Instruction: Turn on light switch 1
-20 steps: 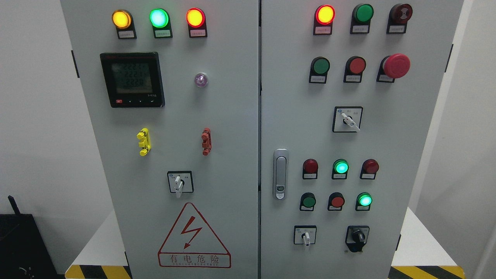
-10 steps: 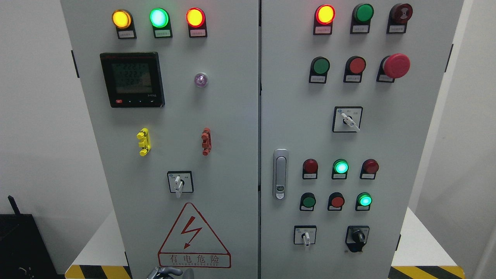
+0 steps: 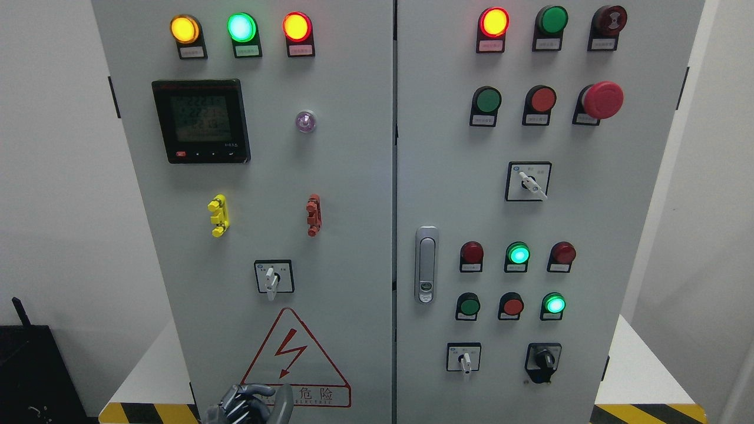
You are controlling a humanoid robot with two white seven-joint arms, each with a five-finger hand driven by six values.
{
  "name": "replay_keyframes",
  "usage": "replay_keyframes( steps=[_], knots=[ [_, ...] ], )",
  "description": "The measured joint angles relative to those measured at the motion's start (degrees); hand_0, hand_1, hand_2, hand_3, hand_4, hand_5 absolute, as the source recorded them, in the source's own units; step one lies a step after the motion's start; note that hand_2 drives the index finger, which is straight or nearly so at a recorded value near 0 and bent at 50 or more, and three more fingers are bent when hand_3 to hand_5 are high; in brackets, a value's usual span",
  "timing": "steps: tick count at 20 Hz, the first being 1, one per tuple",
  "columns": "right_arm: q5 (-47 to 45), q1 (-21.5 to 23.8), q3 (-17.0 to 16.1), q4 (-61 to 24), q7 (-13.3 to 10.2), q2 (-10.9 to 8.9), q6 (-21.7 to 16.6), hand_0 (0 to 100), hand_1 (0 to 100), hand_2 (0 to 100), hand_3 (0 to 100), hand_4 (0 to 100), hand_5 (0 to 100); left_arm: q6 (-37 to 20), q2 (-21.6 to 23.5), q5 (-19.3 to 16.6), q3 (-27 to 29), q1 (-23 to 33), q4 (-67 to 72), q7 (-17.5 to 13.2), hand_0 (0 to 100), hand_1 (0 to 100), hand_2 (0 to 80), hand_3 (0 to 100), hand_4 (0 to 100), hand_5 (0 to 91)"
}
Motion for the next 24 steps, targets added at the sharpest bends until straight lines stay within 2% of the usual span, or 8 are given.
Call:
replay_keyframes(
  steps=[24],
  knots=[
    [0.0, 0.0, 0.0, 0.0, 0.0, 0.0, 0.0, 50, 0, 0, 0, 0, 0, 4.4, -1.0, -0.1, 1.0, -7.5, 0.3, 1.7, 17, 71, 56.6, 89, 94, 85.9]
  ],
)
